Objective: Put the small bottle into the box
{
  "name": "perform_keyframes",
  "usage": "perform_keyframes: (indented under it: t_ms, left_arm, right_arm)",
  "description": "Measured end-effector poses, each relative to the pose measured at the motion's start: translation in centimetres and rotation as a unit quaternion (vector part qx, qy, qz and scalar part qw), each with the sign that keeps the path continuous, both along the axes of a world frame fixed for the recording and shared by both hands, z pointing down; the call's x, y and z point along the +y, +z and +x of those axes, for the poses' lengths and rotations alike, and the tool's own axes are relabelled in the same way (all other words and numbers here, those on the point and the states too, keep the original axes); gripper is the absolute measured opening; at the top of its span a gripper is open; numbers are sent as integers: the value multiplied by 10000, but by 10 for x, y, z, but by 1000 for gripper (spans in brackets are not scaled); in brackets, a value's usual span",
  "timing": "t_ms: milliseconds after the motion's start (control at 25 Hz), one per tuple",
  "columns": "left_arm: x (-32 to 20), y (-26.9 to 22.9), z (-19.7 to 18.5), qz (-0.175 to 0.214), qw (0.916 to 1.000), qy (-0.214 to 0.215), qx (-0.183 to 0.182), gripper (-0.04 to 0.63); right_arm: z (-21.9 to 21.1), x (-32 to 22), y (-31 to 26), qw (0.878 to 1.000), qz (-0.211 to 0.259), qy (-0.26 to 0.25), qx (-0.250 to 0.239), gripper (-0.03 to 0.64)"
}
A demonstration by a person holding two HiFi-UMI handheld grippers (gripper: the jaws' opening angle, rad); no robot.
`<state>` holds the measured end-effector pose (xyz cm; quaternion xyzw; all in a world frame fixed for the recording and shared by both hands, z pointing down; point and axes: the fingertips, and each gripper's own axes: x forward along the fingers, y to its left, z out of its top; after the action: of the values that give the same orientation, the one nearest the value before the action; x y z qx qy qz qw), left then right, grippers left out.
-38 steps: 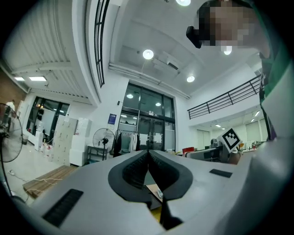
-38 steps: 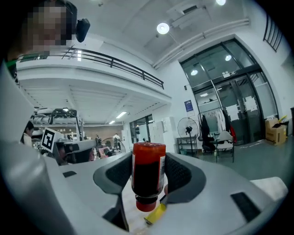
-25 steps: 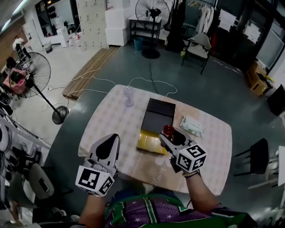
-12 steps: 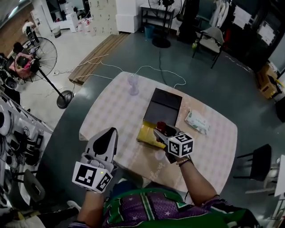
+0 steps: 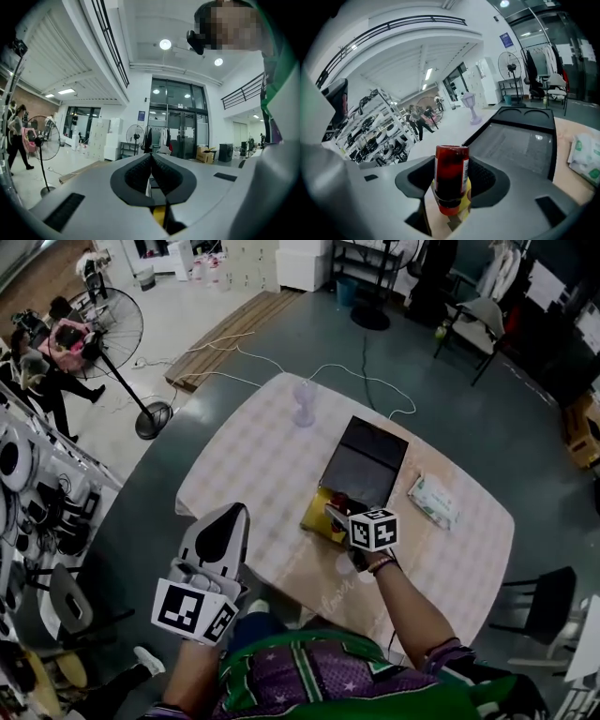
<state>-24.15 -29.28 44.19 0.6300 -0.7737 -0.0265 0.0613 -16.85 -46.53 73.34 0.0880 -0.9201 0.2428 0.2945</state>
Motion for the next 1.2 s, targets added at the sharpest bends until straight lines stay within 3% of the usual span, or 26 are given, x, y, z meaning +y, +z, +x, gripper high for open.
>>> perform_keyframes:
  t_ms: [560, 1200]
  left_arm:
    - [17, 16, -16, -148, 9989, -390, 197, 23]
    - [36, 22, -29, -258, 9980, -544, 171, 23]
  right_arm:
    - [-23, 9, 59, 9967, -383, -319, 647, 227]
    - [-35, 14, 97, 9891, -806, -252, 1203, 232]
